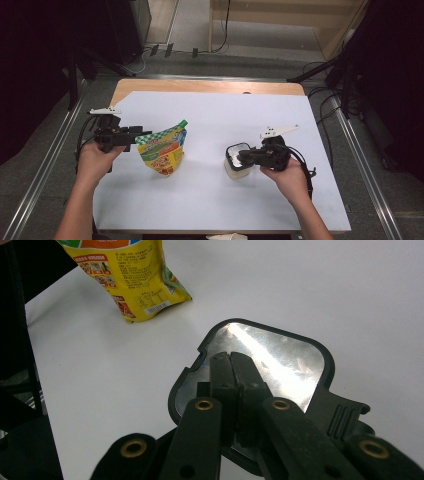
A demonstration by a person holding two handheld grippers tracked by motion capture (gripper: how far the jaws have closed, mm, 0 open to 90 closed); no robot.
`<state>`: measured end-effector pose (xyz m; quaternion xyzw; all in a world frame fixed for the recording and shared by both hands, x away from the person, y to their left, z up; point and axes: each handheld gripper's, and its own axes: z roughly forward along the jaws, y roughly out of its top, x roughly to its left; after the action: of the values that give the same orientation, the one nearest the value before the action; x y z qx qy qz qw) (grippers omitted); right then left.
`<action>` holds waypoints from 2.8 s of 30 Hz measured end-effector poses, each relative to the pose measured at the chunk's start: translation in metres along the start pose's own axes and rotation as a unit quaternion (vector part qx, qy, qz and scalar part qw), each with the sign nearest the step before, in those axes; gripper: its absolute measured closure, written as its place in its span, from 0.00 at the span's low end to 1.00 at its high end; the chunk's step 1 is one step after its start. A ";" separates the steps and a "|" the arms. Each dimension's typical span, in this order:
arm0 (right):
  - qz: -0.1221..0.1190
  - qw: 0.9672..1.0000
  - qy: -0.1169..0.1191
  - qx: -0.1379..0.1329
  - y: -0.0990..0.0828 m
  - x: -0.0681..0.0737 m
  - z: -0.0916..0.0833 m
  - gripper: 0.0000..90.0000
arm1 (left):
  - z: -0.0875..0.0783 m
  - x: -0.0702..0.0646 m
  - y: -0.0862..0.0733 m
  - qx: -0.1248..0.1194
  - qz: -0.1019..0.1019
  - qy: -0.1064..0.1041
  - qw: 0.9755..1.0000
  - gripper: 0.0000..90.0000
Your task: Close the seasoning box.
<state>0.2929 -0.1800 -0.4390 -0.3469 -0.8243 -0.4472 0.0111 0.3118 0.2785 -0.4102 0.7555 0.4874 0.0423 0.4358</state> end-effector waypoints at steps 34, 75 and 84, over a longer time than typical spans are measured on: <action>0.016 0.994 -0.072 -0.083 -0.003 -0.033 -0.048 0.55 | 0.002 0.001 -0.002 0.008 -0.002 0.001 1.000 0.46; 0.049 0.981 -0.170 -0.081 -0.055 -0.096 -0.048 0.30 | 0.008 0.010 -0.011 0.022 -0.007 0.014 1.000 0.46; 0.048 0.983 -0.174 -0.035 -0.059 -0.100 -0.034 0.25 | 0.010 0.014 -0.013 0.026 -0.008 0.015 1.000 0.46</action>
<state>0.3246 -0.2826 -0.4943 -0.4585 -0.7801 -0.4075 -0.1231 0.3143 0.2848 -0.4307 0.7620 0.5011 0.0374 0.4085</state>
